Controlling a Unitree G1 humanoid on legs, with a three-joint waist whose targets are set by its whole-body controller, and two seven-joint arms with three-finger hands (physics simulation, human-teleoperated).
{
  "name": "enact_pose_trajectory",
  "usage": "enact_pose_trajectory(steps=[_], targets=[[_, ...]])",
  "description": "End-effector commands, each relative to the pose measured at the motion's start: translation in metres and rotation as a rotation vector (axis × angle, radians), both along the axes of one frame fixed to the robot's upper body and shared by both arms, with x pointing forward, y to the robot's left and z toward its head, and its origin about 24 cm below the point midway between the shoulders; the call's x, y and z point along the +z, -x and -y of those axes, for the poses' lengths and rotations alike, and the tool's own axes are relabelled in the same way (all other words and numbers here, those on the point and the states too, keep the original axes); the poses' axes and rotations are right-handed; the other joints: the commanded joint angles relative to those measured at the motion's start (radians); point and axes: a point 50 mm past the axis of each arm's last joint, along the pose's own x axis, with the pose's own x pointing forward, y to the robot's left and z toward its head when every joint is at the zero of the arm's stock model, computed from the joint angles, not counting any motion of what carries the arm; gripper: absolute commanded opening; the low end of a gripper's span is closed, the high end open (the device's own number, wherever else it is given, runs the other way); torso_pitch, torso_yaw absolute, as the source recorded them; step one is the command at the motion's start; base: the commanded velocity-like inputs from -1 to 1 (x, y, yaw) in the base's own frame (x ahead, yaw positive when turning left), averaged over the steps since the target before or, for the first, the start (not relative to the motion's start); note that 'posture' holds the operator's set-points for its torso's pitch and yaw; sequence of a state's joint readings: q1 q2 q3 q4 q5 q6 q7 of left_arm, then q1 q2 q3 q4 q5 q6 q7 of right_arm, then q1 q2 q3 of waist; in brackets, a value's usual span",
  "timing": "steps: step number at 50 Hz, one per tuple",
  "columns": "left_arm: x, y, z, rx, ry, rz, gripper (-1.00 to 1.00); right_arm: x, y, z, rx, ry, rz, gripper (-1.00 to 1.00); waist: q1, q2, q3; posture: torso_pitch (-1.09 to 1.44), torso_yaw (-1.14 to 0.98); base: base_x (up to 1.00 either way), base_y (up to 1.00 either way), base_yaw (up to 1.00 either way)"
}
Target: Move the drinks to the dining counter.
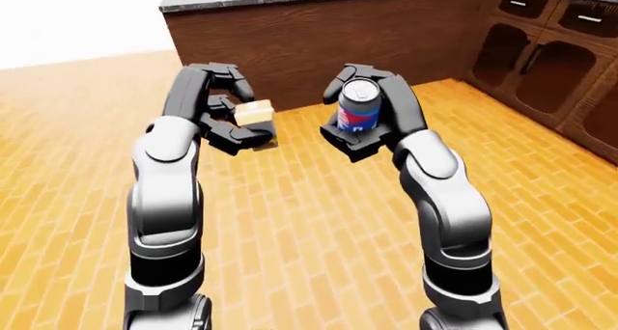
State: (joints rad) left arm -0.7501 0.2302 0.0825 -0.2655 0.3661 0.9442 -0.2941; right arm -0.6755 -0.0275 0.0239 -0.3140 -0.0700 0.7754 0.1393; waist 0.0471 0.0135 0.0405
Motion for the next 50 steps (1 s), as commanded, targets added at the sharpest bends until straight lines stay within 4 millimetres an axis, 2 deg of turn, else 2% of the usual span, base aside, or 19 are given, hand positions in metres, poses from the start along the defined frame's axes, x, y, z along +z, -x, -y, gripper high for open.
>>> enact_pose_trajectory(steps=[1,3,5,6,9,13,16,19,20,21,24,29,33,38,41,44,45,47,50], targets=[[0.025,0.006,0.006,-0.033,-0.019,0.128,-1.0,0.025,0.007,0.003,-0.015,-0.022,0.132,-1.0,-0.008,0.001,-0.022,0.0,0.0,0.03,0.0,1.0],[0.025,0.006,0.006,-0.032,-0.019,0.129,-1.0,0.023,0.006,0.003,-0.011,-0.028,0.124,-1.0,-0.042,-0.036,-0.008,0.0,0.0,0.03,0.41,0.5],[0.025,0.007,0.006,-0.032,-0.022,0.13,-1.0,0.022,0.005,0.003,-0.018,-0.021,0.119,-1.0,-0.082,-0.138,-0.015,0.0,0.0,0.02,0.48,0.0],[0.025,0.007,0.006,-0.033,-0.022,0.13,-1.0,0.022,0.006,0.003,-0.018,-0.02,0.119,-1.0,-0.081,-0.095,-0.014,0.0,0.0,0.05,0.48,0.0],[0.024,0.007,0.006,-0.035,-0.025,0.132,-1.0,0.021,0.006,0.003,-0.026,-0.005,0.12,-1.0,-0.077,-0.081,-0.047,0.0,0.0,0.03,0.35,0.0],[0.025,0.007,0.005,-0.034,-0.025,0.135,-1.0,0.02,0.006,0.002,-0.017,-0.017,0.121,-1.0,-0.047,-0.052,-0.039,0.0,0.0,0.03,0.19,0.17],[0.025,0.007,0.006,-0.034,-0.026,0.135,-1.0,0.021,0.006,0.002,-0.017,-0.018,0.124,-1.0,-0.062,0.016,-0.013,0.0,0.0,0.03,0.0,1.0],[0.025,0.007,0.006,-0.033,-0.026,0.135,-1.0,0.019,0.006,0.004,-0.024,-0.014,0.125,-1.0,-0.063,0.11,-0.048,0.0,0.0,0.03,0.0,1.0],[0.025,0.007,0.006,-0.033,-0.026,0.135,-1.0,0.019,0.005,0.004,-0.026,-0.017,0.125,-1.0,-0.051,0.07,-0.042,0.0,0.0,0.04,0.0,1.0],[0.025,0.007,0.006,-0.034,-0.025,0.135,-1.0,0.019,0.006,0.004,-0.027,-0.013,0.126,-1.0,-0.077,0.07,-0.032,0.0,0.0,0.02,1.0,0.0],[0.025,0.008,0.006,-0.034,-0.025,0.135,-1.0,0.021,0.006,0.005,-0.034,-0.017,0.13,-1.0,-0.038,-0.065,0.005,0.0,0.0,0.02,0.41,0.0],[0.025,0.007,0.007,-0.037,-0.03,0.136,-1.0,0.022,0.007,0.008,-0.05,-0.023,0.122,-1.0,-0.033,-0.031,-0.052,0.0,0.0,0.02,0.0,0.0],[0.026,0.007,0.007,-0.037,-0.032,0.138,-1.0,0.026,0.008,0.012,-0.065,-0.031,0.128,-1.0,-0.038,0.003,0.023,0.0,0.0,0.51,-0.06,0.0],[0.028,0.007,0.009,-0.041,-0.032,0.14,-1.0,0.028,0.008,0.014,-0.072,-0.042,0.137,-1.0,-0.033,0.02,-0.001,0.0,0.0,0.6,-0.1,0.0],[0.03,0.008,0.009,-0.042,-0.033,0.143,-1.0,0.03,0.008,0.017,-0.079,-0.049,0.142,-1.0,-0.019,-0.006,-0.01,0.0,0.0,0.6,-0.1,0.0],[0.033,0.008,0.009,-0.042,-0.033,0.148,-1.0,0.034,0.01,0.019,-0.088,-0.052,0.158,-1.0,-0.019,-0.087,-0.017,0.0,0.0,0.6,-0.1,0.0],[0.033,0.008,0.009,-0.041,-0.032,0.147,-1.0,0.034,0.01,0.019,-0.088,-0.054,0.158,-1.0,-0.026,-0.058,-0.009,0.0,0.0,0.6,-0.1,0.0],[0.033,0.006,0.009,-0.041,-0.03,0.147,-1.0,0.036,0.01,0.02,-0.09,-0.054,0.161,-1.0,-0.031,-0.074,-0.007,0.0,0.0,0.59,-0.1,0.0],[0.035,0.007,0.008,-0.041,-0.029,0.149,-1.0,0.037,0.011,0.02,-0.089,-0.053,0.164,-1.0,-0.038,-0.053,-0.01,0.0,0.0,0.59,-0.1,0.0]])
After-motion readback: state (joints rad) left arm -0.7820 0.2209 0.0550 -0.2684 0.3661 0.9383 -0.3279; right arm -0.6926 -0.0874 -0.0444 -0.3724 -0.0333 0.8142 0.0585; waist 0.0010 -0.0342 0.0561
